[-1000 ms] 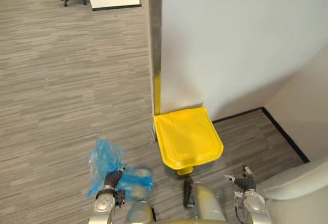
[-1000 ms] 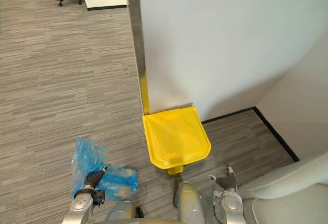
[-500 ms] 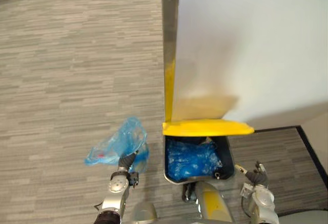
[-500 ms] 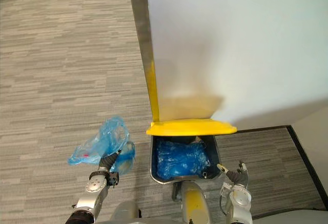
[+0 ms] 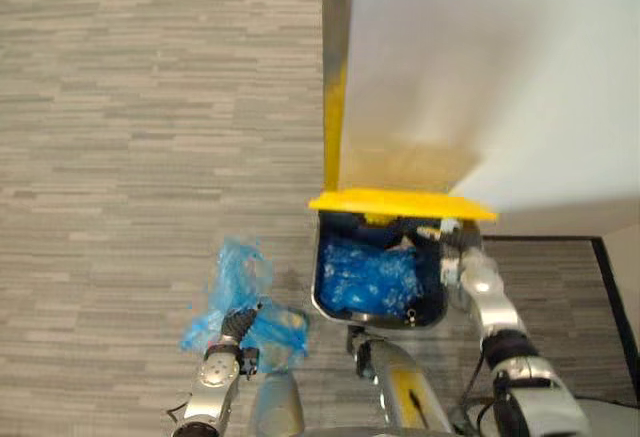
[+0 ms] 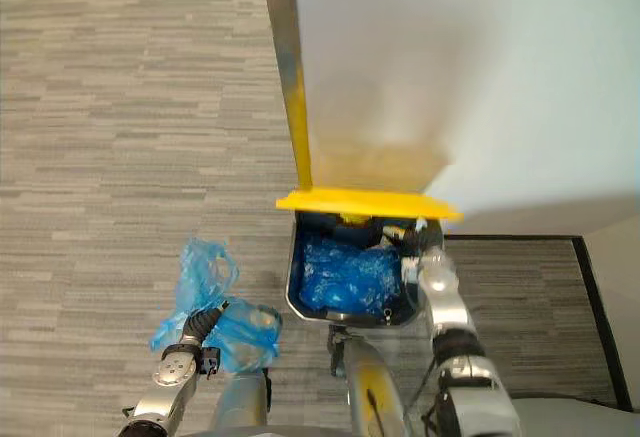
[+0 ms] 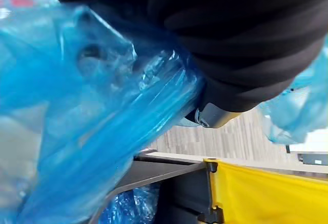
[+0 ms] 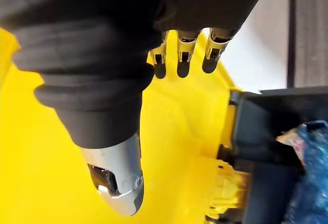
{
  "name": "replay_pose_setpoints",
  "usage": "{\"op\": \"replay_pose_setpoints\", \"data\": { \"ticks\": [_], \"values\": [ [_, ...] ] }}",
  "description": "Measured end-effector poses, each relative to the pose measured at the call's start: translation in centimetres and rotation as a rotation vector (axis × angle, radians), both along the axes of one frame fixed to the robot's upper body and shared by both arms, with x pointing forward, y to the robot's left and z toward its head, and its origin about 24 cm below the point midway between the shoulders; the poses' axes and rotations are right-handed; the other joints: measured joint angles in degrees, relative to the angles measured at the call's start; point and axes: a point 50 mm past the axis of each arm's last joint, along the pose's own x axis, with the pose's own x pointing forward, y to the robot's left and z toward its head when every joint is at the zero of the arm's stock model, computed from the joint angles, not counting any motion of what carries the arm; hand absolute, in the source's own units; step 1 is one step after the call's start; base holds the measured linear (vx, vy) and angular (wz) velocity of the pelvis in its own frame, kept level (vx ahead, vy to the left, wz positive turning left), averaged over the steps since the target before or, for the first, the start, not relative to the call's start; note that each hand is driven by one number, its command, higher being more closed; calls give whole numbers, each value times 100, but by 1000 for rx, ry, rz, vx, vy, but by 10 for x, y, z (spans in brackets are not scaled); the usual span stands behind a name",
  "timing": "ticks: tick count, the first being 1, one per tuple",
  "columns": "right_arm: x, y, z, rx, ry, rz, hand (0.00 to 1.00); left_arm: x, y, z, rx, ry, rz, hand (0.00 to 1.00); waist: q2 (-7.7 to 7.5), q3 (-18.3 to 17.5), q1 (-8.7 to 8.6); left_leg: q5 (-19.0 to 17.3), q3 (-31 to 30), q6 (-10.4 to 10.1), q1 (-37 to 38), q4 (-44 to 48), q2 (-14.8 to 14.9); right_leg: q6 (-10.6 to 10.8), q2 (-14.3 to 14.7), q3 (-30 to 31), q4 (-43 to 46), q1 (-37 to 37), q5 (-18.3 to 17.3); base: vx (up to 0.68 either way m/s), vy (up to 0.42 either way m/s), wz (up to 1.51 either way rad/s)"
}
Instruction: Gather rubbish on tea table into small bin, then transfer packed bag to large trash can.
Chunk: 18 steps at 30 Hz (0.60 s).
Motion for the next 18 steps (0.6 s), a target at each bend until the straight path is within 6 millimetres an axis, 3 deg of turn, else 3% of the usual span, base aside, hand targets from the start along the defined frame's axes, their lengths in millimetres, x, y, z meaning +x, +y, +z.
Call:
{"op": "replay_pose_setpoints", "data": {
  "ticks": [5,8,13,18],
  "values": [
    [22,-26,50,-59,-124,-45,0,27,-7,29,-38,-159,-19,100,54,354,99,3,-115,1,-327,43,-83,170,-65,-57,-463,-15,339,-108,11,12],
    [28,-34,71,-101,-174,-65,0,46,-18,48,-44,-245,-80,100,50,500,86,43,-232,-70,-456,119,-74,123,-43,-148,-595,-15,413,-44,-18,11],
    [36,-20,80,-133,-187,6,0,65,-42,84,-70,-403,-209,100,43,618,-68,42,-169,-65,-494,275,-57,168,-8,-91,-586,-13,462,4,21,-8],
    [42,-16,96,-187,-200,76,0,78,-76,123,-110,-563,-398,100,60,771,-70,3,-71,2,-476,404,-74,170,-21,-10,-515,-3,473,26,40,-9]
  ]
}}
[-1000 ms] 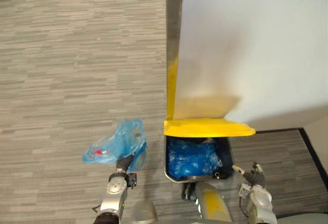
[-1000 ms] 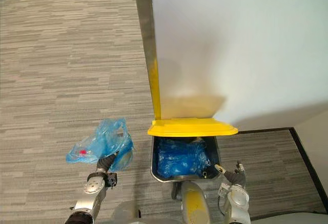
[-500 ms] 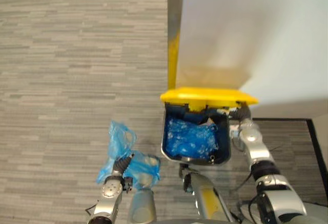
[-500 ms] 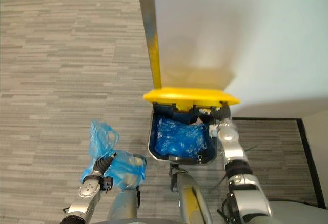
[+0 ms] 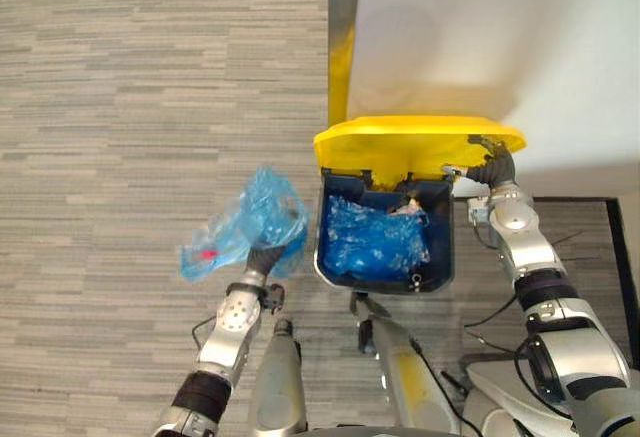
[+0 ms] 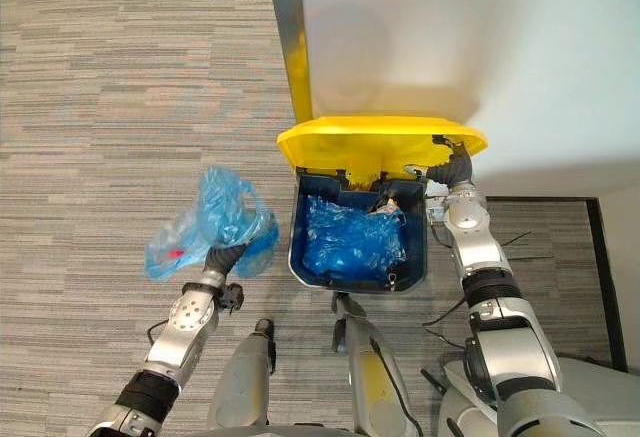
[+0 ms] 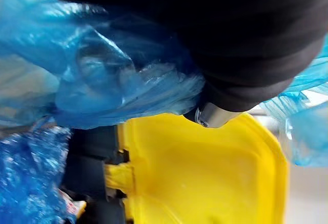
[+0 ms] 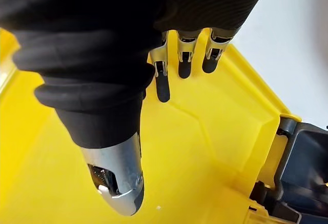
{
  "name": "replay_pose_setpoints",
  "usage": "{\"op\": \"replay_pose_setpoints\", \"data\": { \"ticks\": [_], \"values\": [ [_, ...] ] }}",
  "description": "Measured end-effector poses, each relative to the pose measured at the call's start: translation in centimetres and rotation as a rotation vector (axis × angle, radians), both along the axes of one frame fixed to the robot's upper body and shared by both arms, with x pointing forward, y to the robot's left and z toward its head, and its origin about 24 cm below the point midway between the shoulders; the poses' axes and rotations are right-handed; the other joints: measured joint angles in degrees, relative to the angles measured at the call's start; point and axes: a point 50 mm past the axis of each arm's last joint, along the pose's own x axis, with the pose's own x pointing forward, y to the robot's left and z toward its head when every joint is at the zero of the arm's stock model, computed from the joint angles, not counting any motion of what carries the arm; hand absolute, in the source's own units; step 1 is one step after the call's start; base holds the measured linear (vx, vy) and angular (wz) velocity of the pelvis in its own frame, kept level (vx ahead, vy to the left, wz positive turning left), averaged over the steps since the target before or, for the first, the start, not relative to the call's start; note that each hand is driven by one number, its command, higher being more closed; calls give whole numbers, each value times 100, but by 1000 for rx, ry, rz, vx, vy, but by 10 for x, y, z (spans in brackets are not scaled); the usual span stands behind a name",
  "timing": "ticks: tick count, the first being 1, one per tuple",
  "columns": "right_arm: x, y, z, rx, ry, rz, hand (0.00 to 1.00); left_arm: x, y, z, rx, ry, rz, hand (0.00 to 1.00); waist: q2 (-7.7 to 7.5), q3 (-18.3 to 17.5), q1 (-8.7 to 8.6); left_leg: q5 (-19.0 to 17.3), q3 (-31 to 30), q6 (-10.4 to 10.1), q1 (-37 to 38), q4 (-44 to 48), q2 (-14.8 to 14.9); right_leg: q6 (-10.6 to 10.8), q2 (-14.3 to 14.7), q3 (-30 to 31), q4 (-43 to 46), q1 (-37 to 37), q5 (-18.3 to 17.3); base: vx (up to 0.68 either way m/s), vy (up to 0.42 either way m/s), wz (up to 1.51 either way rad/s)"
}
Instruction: Gather rubbish on tea table into small bin, then transfer packed bag to large trash can.
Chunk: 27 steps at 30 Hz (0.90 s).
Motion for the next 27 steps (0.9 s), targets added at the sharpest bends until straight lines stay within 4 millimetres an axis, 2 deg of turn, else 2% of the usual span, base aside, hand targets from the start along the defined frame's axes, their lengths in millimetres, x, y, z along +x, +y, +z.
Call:
{"op": "replay_pose_setpoints", "data": {
  "ticks": [3,7,9,13,18,19,21,22,24,25,26,27],
  "values": [
    [6,5,14,-23,-21,42,0,9,-30,22,-15,-76,-130,100,-18,188,-97,-26,52,45,3,91,-30,-2,-47,30,87,1,-7,13,36,-2],
    [12,16,28,-50,-47,79,0,20,-55,47,5,-163,-221,100,-30,373,-268,-35,83,62,36,132,-89,-10,-114,60,213,-4,-15,0,0,0],
    [17,27,46,-88,-88,123,0,34,-66,58,30,-194,-228,100,-43,468,-304,-79,197,139,6,212,-90,-3,-113,185,289,-99,-20,-21,2,-19],
    [21,39,70,-113,-154,169,0,49,-76,60,95,-182,-232,100,-80,562,-314,-98,362,167,-155,285,-87,1,-102,343,393,-360,-17,-25,-21,-23],
    [24,63,95,-168,-216,242,0,60,-94,44,184,-93,-242,100,-107,629,-347,-129,571,165,-471,406,-11,20,-15,500,516,-788,-3,12,-37,-23],
    [23,79,107,-163,-267,286,0,66,-103,41,220,-57,-240,0,-105,634,-355,-169,633,128,-747,589,45,15,34,534,606,-1070,-6,21,-49,-26],
    [21,91,115,-149,-302,320,0,70,-107,40,255,-45,-235,0,-107,652,-359,-237,718,119,-946,795,149,13,97,551,670,-1248,-5,29,-49,-30],
    [18,106,123,-130,-340,365,0,72,-112,40,292,-39,-236,0,-104,735,-385,-346,808,114,-1094,1025,266,9,175,575,778,-1417,-8,28,-34,-32],
    [12,124,129,-124,-378,426,0,75,-112,37,306,-17,-210,0,-101,764,-403,-436,964,155,-1284,1204,334,8,202,643,905,-1647,-9,3,-13,-31],
    [10,131,131,-124,-390,449,0,76,-110,36,314,-13,-198,0,-101,765,-411,-451,1031,158,-1355,1247,353,10,205,668,940,-1740,-8,-1,2,-43],
    [6,150,134,-129,-409,507,0,79,-104,35,328,-2,-159,0,-104,771,-430,-543,1207,190,-1474,1375,422,2,205,684,997,-1906,6,7,11,-41],
    [5,157,135,-126,-411,526,0,80,-101,34,334,3,-142,0,-107,779,-426,-572,1245,189,-1493,1411,447,-21,208,681,998,-1935,30,12,18,-45]
  ]
}}
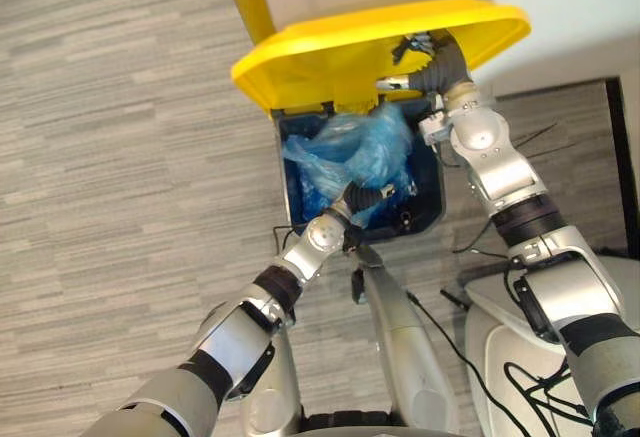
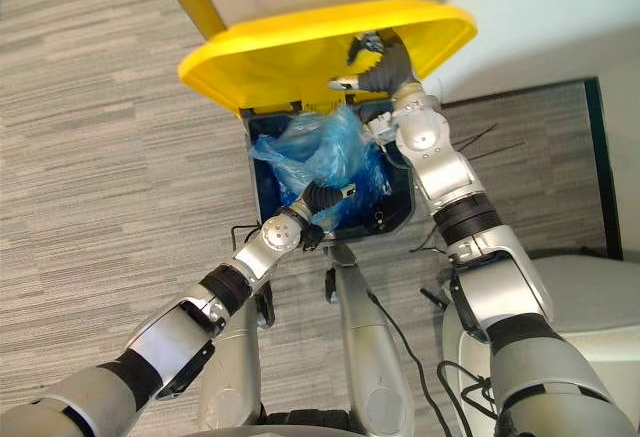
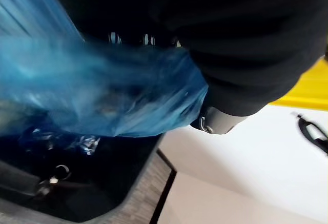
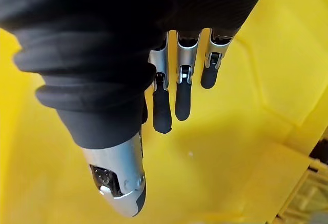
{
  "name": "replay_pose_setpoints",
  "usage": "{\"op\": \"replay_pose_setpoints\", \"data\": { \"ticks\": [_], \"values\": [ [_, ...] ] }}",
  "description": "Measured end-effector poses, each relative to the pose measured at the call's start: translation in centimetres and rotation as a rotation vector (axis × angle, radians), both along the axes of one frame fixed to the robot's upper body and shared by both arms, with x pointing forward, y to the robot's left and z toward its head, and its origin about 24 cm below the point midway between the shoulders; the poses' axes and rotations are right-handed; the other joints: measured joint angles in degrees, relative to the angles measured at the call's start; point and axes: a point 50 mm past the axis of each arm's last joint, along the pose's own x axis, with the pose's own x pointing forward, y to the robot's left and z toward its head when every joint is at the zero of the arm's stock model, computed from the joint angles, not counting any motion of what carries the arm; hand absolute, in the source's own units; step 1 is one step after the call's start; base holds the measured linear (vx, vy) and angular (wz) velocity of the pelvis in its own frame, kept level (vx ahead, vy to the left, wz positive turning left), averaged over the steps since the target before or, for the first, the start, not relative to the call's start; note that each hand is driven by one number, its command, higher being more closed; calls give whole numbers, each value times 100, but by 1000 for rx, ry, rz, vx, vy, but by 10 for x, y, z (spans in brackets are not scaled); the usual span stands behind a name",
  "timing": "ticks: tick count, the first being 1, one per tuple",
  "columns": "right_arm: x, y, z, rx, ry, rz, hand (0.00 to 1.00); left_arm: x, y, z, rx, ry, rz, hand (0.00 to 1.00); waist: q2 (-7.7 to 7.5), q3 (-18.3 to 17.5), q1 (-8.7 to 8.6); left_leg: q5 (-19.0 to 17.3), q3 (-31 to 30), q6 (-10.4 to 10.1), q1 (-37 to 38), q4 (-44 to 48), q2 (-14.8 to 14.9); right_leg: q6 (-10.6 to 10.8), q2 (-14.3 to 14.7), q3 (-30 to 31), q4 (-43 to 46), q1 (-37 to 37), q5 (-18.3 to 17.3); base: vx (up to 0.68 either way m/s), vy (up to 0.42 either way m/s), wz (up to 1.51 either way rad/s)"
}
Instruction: Gather rubbish on tea table into small bin, then transfer packed bag to large trash can.
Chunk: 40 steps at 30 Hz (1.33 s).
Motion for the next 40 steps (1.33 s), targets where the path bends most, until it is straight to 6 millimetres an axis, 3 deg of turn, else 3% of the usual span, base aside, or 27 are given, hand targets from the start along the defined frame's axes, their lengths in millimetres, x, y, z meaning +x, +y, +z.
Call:
{"op": "replay_pose_setpoints", "data": {
  "ticks": [2,10,14,17,19,20,21,23,24,25,26,29,30,31,33,34,35,36,37,38,39,40],
  "values": [
    [-3,15,-3,9,3,35,0,2,8,-3,-4,9,53,0,4,7,21,-66,101,13,-13,59,89,-53,38,27,-4,-21,37,22,12,-21],
    [-9,27,-2,-21,-36,55,0,-4,18,-22,35,46,150,0,8,3,92,-36,145,-30,182,-59,97,-171,-34,-41,96,79,-3,45,1,5],
    [-18,18,-29,-5,-2,48,0,-13,22,-35,-4,86,185,0,-11,-16,122,119,119,-110,698,-378,40,-276,-202,-212,134,554,-131,45,1,35],
    [-29,-1,-67,61,81,8,0,-24,28,-43,-44,94,202,0,-52,-42,179,214,49,-100,1117,-487,-65,-228,-421,-382,409,926,-376,15,8,51],
    [-39,-20,-113,126,211,-68,0,-38,43,-63,-50,149,236,0,-113,-128,272,224,-6,-98,1507,-546,-187,-179,-522,-414,580,1266,-525,-12,67,26],
    [-46,-32,-141,157,298,-117,0,-46,59,-78,-23,181,266,0,-166,-155,307,224,-45,-92,1762,-599,-284,-176,-573,-388,614,1510,-552,-44,88,11],
    [-50,-38,-154,162,339,-140,0,-51,67,-84,-11,196,281,0,-189,-166,310,235,-40,-72,1901,-638,-330,-175,-605,-367,603,1630,-552,-79,97,9],
    [-66,-62,-195,172,465,-236,0,-73,102,-111,32,278,358,0,-324,-237,280,312,46,61,2315,-794,-543,-90,-766,-256,597,1952,-536,-134,127,-2],
    [-80,-76,-218,159,538,-288,0,-88,123,-125,38,327,417,0,-412,-349,284,349,133,128,2423,-817,-646,46,-830,-156,533,2028,-441,-157,135,-17],
    [-87,-83,-227,158,567,-313,0,-96,134,-130,35,351,445,0,-443,-429,287,362,155,174,2422,-815,-652,121,-834,-130,470,2031,-373,-159,99,-29],
    [-103,-96,-245,155,634,-356,0,-115,154,-141,19,402,500,0,-455,-611,296,478,316,351,2410,-888,-557,370,-823,-64,176,2072,-270,-174,50,-36],
    [-141,-115,-290,108,824,-412,0,-166,199,-160,-41,514,662,0,-453,-762,256,876,476,342,2740,-1458,-437,-276,-889,-146,2280,1978,-788,-169,2,-24],
    [-161,-121,-307,87,905,-430,0,-188,212,-166,-53,555,718,0,-399,-951,260,1108,492,272,2836,-1813,-389,-315,-978,-187,2827,2161,-995,-116,-55,-11],
    [-170,-123,-314,72,938,-434,0,-199,217,-168,-60,572,742,0,-355,-1053,267,1200,506,244,2857,-1972,-346,-296,-1027,-184,2996,2287,-1092,-77,-128,-18],
    [-200,-130,-331,48,1031,-452,0,-236,229,-173,-85,636,806,0,-457,-1483,319,1438,618,84,2830,-2361,-261,-179,-1462,-63,3067,2903,-1141,-33,-206,-35],
    [-206,-133,-333,45,1042,-464,0,-242,229,-174,-85,647,807,0,-509,-1556,327,1457,636,38,2797,-2373,-254,20,-1544,17,2803,3101,-1258,-20,-269,-43],
    [-212,-141,-336,25,1056,-497,0,-247,228,-176,-104,665,820,0,-493,-1634,349,1554,576,-104,2785,-2551,-225,277,-1364,-83,2171,3339,-1473,-37,-244,-54],
    [-216,-148,-339,18,1072,-525,0,-251,219,-181,-138,691,808,0,-373,-1764,438,1654,434,-131,2794,-2829,-239,279,-1175,-109,1619,3424,-1477,-28,-220,-101],
    [-219,-155,-341,18,1081,-552,0,-253,211,-183,-176,704,794,0,-293,-1918,511,1792,351,9,2819,-3198,-279,264,-1007,-113,774,3596,-1482,-31,-124,-106],
    [-220,-157,-342,20,1085,-560,0,-256,209,-185,-182,714,794,0,-265,-1964,528,1906,327,2,2813,-3322,-273,201,-940,-112,365,3706,-1503,-41,-130,-99],
    [-223,-162,-345,20,1103,-579,0,-255,205,-189,-193,728,788,0,-157,-2003,522,1989,283,-84,2812,-3433,-204,-3,-820,-118,-13,3789,-1404,-67,-143,-41],
    [-233,-170,-353,20,1154,-613,0,-253,204,-193,-200,748,778,0,-76,-2064,389,2111,210,21,2857,-3602,-193,-39,-750,-181,-231,3873,-1288,-53,-114,-17]
  ]
}}
